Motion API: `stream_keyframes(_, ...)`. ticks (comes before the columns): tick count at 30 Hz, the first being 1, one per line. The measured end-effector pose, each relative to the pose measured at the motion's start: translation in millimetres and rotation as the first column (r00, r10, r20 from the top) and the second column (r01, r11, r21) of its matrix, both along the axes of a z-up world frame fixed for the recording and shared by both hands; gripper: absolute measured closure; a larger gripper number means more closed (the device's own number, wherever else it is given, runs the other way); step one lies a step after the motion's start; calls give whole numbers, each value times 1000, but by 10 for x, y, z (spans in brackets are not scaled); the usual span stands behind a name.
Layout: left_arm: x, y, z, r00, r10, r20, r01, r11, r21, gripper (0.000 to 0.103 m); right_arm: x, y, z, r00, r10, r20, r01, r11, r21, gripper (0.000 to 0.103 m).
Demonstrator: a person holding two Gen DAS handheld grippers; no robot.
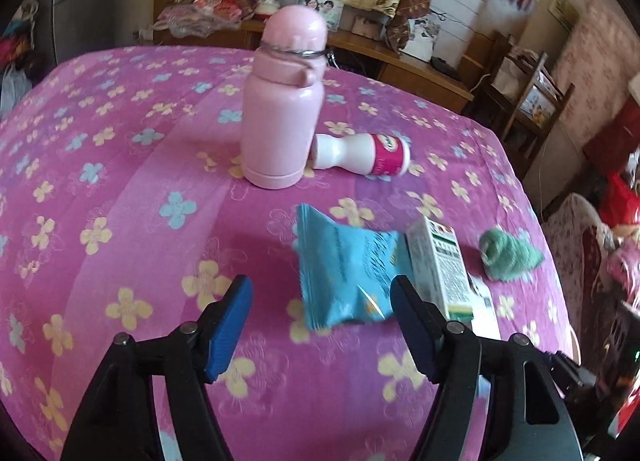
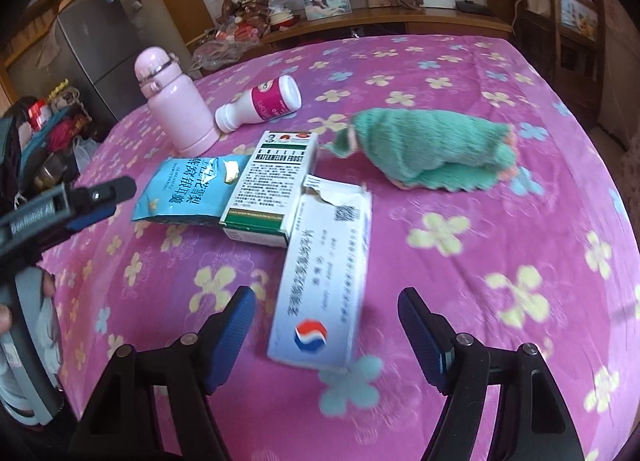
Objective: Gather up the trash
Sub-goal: 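Move both open grippers back over the table trash, then grasp the blue snack bag with the left gripper while the right grasps the white medicine box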
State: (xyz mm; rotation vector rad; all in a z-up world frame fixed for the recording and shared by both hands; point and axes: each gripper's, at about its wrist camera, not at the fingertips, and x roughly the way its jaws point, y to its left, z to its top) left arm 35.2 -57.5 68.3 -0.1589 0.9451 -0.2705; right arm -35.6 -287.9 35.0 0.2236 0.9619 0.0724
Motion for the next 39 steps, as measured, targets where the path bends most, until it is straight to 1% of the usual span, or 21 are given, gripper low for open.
stream_keyframes(7, 206, -96, -185, 999, -25, -27, 24, 1000, -16, 31, 186, 94, -101, 1000, -6, -10, 5, 997, -70, 26)
stream_keyframes(11, 219, -153, -232, 1000, -17, -18, 17, 1000, -20, 31, 207, 79, -141, 1000, -19, -1, 18, 996, -90, 26)
stream_keyframes(13, 224, -186, -259, 999, -23, -28, 23, 999, -23, 31, 199, 63, -146, 1000, -24, 10, 25, 995, -95, 26)
stream_keyframes(14, 227, -197, -268, 999, -24, -30, 24, 999, -23, 32, 202, 65, -148, 1000, -24, 12, 25, 995, -98, 26)
stream_keyframes(15, 221, -218, -286, 999, -29, -32, 28, 999, -23, 42, 202, 64, -147, 1000, -23, 15, 25, 994, -103, 26)
stream_keyframes(16, 217, -236, -298, 999, -31, -36, 30, 999, -16, 50, 205, 64, -147, 1000, -21, 16, 23, 994, -106, 26)
stream_keyframes(17, 213, -250, -310, 999, -27, -40, 27, 1000, -5, 54, 207, 66, -146, 1000, -17, 17, 18, 994, -112, 26)
stream_keyframes(18, 207, -251, -312, 999, -25, -38, 25, 1000, -6, 57, 205, 76, -147, 1000, -12, 18, 14, 993, -120, 30)
stream_keyframes(19, 193, -242, -309, 999, -20, -34, 19, 1000, -14, 61, 194, 86, -148, 1000, -7, 21, 9, 991, -131, 35)
stream_keyframes(20, 182, -229, -309, 999, -17, -39, 16, 1000, -26, 62, 180, 91, -140, 1000, 1, 26, 3, 990, -140, 51)
stream_keyframes(22, 143, -181, -300, 999, -11, -45, 8, 998, -56, 68, 145, 67, -129, 1000, 8, 21, -5, 992, -127, 51)
stream_keyframes(23, 126, -164, -288, 999, -6, -43, 4, 998, -57, 72, 119, 55, -126, 1000, 15, 20, -12, 992, -122, 51)
stream_keyframes(27, -56, -38, -169, 1000, 11, -15, -12, 999, -31, 82, -115, -49, -67, 999, 21, 31, -19, 996, -92, 52)
stream_keyframes(29, -190, 73, -95, 1000, 14, -1, -14, 1000, -23, 83, -224, -97, -16, 999, 19, 43, -16, 997, -74, 52)
stream_keyframes(33, -447, 205, -36, 1000, -10, -4, 10, 1000, -27, 83, -462, -159, 77, 998, 20, 58, -16, 997, -70, 52)
stream_keyframes(39, -860, 157, 46, 997, -71, -2, 71, 997, -35, 83, -757, -198, 158, 997, 22, 69, -16, 997, -76, 52)
